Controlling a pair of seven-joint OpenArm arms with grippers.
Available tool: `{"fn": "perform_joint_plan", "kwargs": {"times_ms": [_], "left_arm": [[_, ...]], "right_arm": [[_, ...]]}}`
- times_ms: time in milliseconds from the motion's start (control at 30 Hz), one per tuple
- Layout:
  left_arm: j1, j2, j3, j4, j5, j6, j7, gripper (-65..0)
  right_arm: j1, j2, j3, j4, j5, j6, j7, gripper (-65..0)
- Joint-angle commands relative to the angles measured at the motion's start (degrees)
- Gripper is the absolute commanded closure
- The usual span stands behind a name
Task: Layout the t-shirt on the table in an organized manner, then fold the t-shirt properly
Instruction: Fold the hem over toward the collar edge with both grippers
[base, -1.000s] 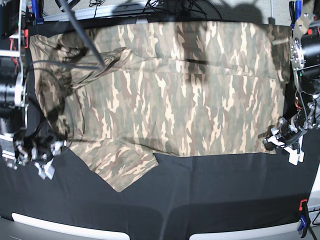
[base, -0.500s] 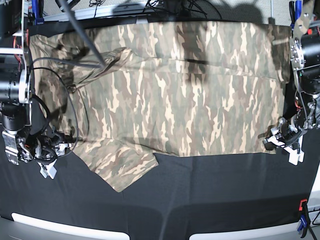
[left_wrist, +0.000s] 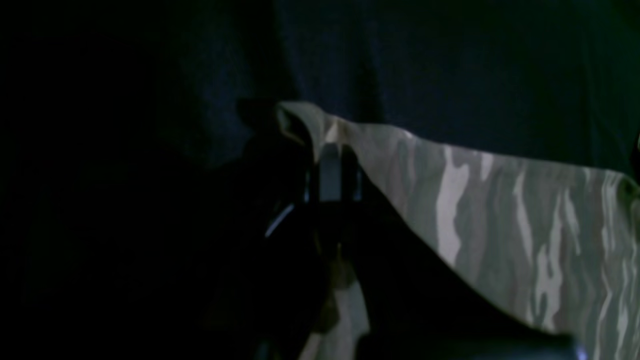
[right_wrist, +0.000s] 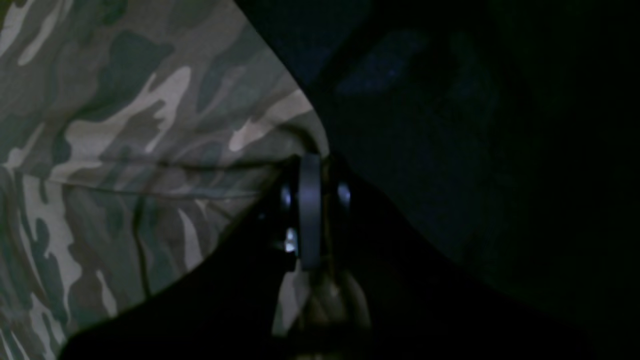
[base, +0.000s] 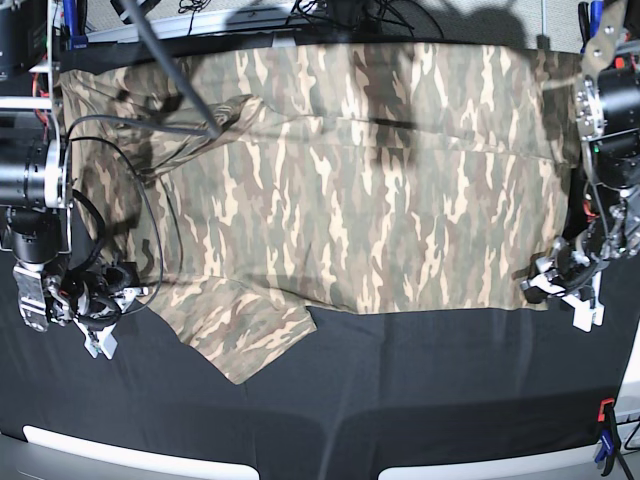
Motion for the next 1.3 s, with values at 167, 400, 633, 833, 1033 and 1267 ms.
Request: {"fn": "perform_joint_plan", "kwargs": {"times_ms": [167, 400, 633, 833, 1033, 1267], "left_arm": [[-1.1, 1.0, -0.3, 1.0, -1.7, -0.6, -1.1, 0.0], [-1.1, 0.6, -0.3, 6.7, -3.3, 4.0, 1.0, 0.0], [0.9, 0.8, -1.9, 16.9, -5.9, 9.2, 3.5, 0.0], [8.6, 1.2, -8.4, 29.5, -6.6, 9.2, 3.7, 0.0], [16.7, 1.3, -14.4, 40.0, -10.7, 9.1, 3.7, 0.0], [24.8, 1.2, -16.4, 49.0, -13.6, 9.1, 6.3, 0.0]], "right_arm": [[2.0, 1.3, 0.1, 3.4, 0.7, 1.5, 4.7, 0.0], [1.9, 3.8, 0.1, 8.2, 0.7, 2.3, 5.0, 0.0], [-0.4, 8.1, 0.1, 10.4, 5.4, 2.3, 3.6, 0.0], [-11.8, 11.7, 0.2, 23.5, 8.7, 2.3, 3.1, 0.0], [-22.6, 13.2, 5.7, 36.4, 11.0, 0.7, 2.2, 0.0], [-34.9, 12.7, 21.9, 48.4, 11.0, 0.9, 0.9, 0.0]]}}
